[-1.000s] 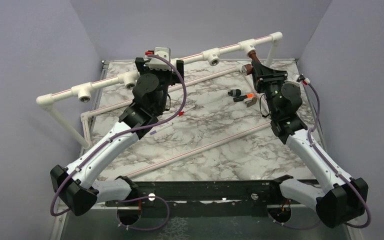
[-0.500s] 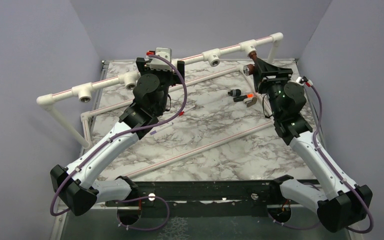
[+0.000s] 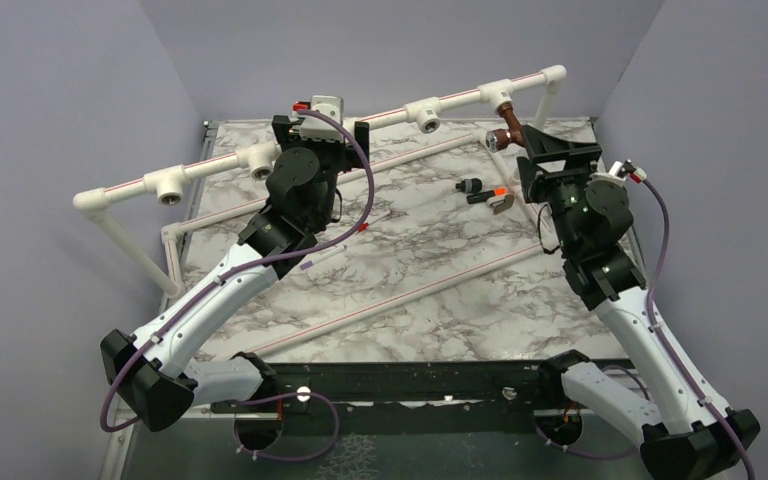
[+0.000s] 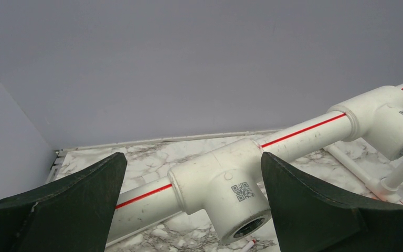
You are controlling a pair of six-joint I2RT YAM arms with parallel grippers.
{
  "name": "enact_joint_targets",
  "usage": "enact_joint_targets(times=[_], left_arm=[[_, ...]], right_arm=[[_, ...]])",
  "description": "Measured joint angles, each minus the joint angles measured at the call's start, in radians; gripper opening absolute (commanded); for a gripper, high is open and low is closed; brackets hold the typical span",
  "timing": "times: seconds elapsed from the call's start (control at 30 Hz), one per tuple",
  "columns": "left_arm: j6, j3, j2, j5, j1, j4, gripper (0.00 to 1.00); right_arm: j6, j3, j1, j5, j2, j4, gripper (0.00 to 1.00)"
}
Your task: Install the water faucets
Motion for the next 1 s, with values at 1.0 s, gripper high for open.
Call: enact_joint_targets(times=[1.0], left_arm=[[0.001, 0.000, 0.002, 0.000, 0.000, 0.001, 0.99]], right_arm=[[-1.667, 0.089, 0.000, -0.067, -0.085, -0.155, 0.84]])
